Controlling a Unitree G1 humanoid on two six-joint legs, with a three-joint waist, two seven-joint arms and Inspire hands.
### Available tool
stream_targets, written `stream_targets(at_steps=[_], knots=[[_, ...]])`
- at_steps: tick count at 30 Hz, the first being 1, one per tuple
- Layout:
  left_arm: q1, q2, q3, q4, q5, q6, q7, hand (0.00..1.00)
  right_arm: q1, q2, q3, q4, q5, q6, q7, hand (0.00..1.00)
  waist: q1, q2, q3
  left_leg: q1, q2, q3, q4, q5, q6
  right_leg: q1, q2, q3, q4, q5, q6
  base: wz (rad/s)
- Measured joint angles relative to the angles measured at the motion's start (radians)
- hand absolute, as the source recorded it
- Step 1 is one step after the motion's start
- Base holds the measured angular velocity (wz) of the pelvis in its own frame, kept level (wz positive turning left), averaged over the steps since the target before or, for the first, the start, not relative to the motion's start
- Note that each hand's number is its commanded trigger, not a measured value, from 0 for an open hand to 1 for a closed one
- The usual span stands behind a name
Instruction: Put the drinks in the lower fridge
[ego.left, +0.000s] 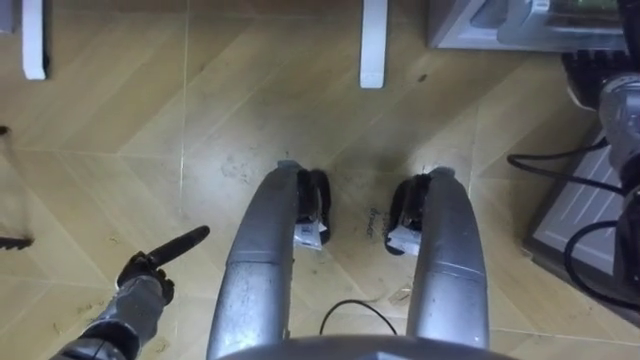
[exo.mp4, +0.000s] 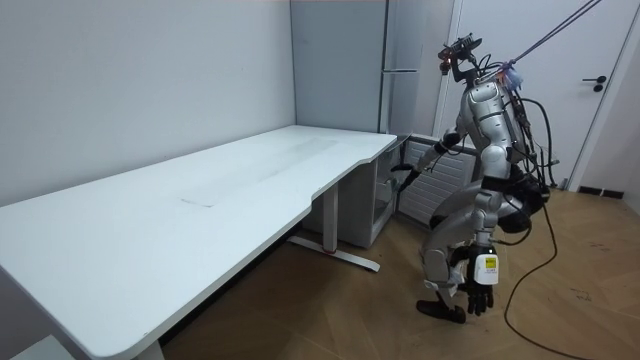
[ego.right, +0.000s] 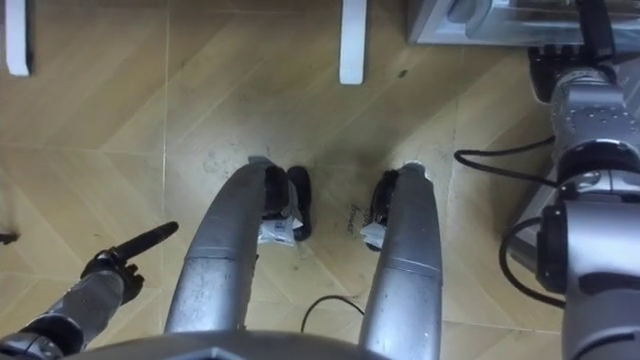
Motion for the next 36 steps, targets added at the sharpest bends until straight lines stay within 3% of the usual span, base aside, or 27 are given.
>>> stream_targets(at_steps=[7, 14, 22, 32, 34, 36], knots=[[0.012, 0.0, -0.035, -0.02, 0.001, -0.019, 0.0, 0.0, -0.01, 0.0, 0.007, -0.012, -0.004, -0.005, -0.033, 0.0, 0.004, 0.001, -0.0005, 0.006, 0.005, 0.003, -0.001, 0.0, 0.004, 0.002, 0.0, 0.003, -0.001, 0.001, -0.001, -0.02], [0.055, 0.011, -0.017, -0.071, 0.002, -0.054, -0.001, 0.0, -0.022, -0.002, 0.016, -0.13, -0.001, -0.017, -0.14, 0.0, 0.005, 0.001, -0.0005, 0.019, 0.016, 0.007, -0.002, -0.002, 0.001, 0.006, 0.009, 0.009, 0.001, 0.003, -0.008, -0.04], [0.099, 0.033, -0.017, -0.081, 0.05, -0.052, -0.009, 0.0, -0.045, -0.002, 0.013, -0.137, 0.0, -0.043, -0.139, 0.0, 0.023, 0.001, -0.0005, 0.025, 0.021, -0.005, 0.02, -0.013, -0.01, 0.02, 0.006, -0.003, 0.018, -0.008, -0.023, 0.0], [0.128, 0.079, -0.022, -0.114, 0.09, -0.03, -0.034, 0.0, -0.046, -0.002, 0.033, -0.135, 0.002, -0.068, -0.125, 0.0, 0.031, 0.0, 0.0015, 0.018, 0.013, -0.036, 0.127, -0.045, -0.023, 0.037, -0.024, -0.029, 0.126, -0.064, -0.038, 0.08], [0.133, 0.079, -0.026, -0.116, 0.092, -0.025, -0.046, 0.0, -0.046, -0.002, 0.042, -0.135, 0.003, -0.069, -0.122, 0.0, 0.039, -0.001, 0.0016, 0.018, 0.015, -0.039, 0.132, -0.045, -0.024, 0.037, -0.024, -0.032, 0.13, -0.066, -0.034, 0.0], [0.162, 0.085, -0.025, -0.146, 0.137, -0.02, -0.055, 0.0, -0.046, -0.002, 0.053, -0.136, 0.007, -0.085, -0.118, 0.0, 0.064, 0.001, 0.0009, 0.02, 0.027, -0.04, 0.129, -0.041, -0.031, 0.039, -0.023, -0.04, 0.121, -0.062, -0.044, -0.17]])
